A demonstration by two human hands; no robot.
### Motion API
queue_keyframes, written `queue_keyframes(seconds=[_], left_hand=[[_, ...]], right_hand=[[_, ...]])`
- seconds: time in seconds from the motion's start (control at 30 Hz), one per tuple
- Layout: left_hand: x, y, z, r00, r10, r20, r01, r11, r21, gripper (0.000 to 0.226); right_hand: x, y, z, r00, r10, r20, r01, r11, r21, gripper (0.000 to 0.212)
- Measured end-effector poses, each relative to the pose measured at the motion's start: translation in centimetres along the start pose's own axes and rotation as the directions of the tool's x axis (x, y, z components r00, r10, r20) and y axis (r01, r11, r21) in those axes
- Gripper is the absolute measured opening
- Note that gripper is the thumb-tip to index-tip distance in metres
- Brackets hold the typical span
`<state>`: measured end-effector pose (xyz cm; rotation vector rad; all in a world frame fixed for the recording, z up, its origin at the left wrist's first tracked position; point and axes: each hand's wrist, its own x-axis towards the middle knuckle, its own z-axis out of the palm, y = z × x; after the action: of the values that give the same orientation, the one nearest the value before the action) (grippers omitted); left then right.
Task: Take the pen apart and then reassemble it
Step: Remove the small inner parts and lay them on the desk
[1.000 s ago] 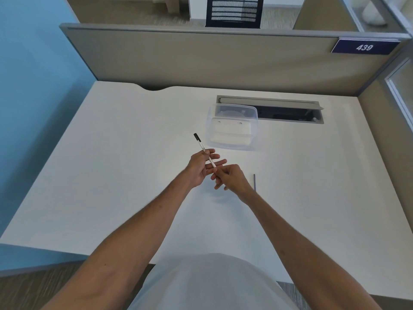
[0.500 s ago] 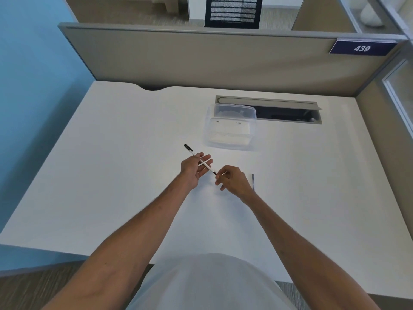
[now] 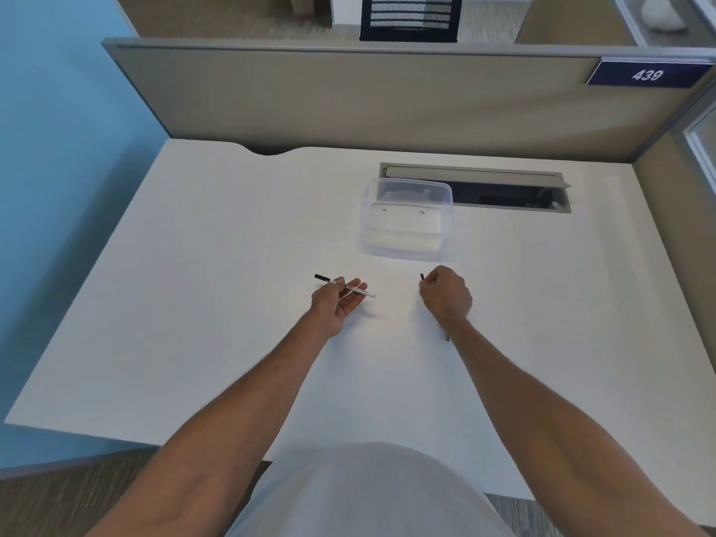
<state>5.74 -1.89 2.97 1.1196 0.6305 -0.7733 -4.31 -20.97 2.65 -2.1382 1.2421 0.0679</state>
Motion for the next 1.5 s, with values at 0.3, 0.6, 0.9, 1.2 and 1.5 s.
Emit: queue_keyframes(seconds=[0.3,0.6,0.9,1.2,1.5], left_hand=[[0.1,0.5,-0.3,0.998,-0.058,0.023,0.057,0.998,0.021,0.015],[-0.2,0.5,-0.2,0.997,-0.081,0.019,0.080,0.996,0.040,0.013],[-0.4,0.5,-0.6,0.999,-0.041,0.003,0.041,0.998,0.038,0.013],[0.0,-0.8,0.1,0.946,0.321,-0.036,-0.298,0.910,0.289,0.010],[-1.3,-1.5,0.8,0.779,0.581,0.238,-0.586,0.538,0.605,0.016]], right_hand=[[1.0,-0.1,0.7,1.000,0.002,-0.008,-0.003,0.992,-0.127,0.023],[0.8,0.0,0.7,1.000,0.005,-0.003,-0.005,0.996,-0.084,0.024],[0.2,0.4,0.0,0.999,0.006,-0.052,-0.006,1.000,0.004,0.029],[-2.2,1.3,0.1,0.976,-0.170,-0.135,0.190,0.969,0.155,0.015],[-3.3,1.3,0.7,0.971,-0.234,-0.040,0.237,0.960,0.146,0.018]])
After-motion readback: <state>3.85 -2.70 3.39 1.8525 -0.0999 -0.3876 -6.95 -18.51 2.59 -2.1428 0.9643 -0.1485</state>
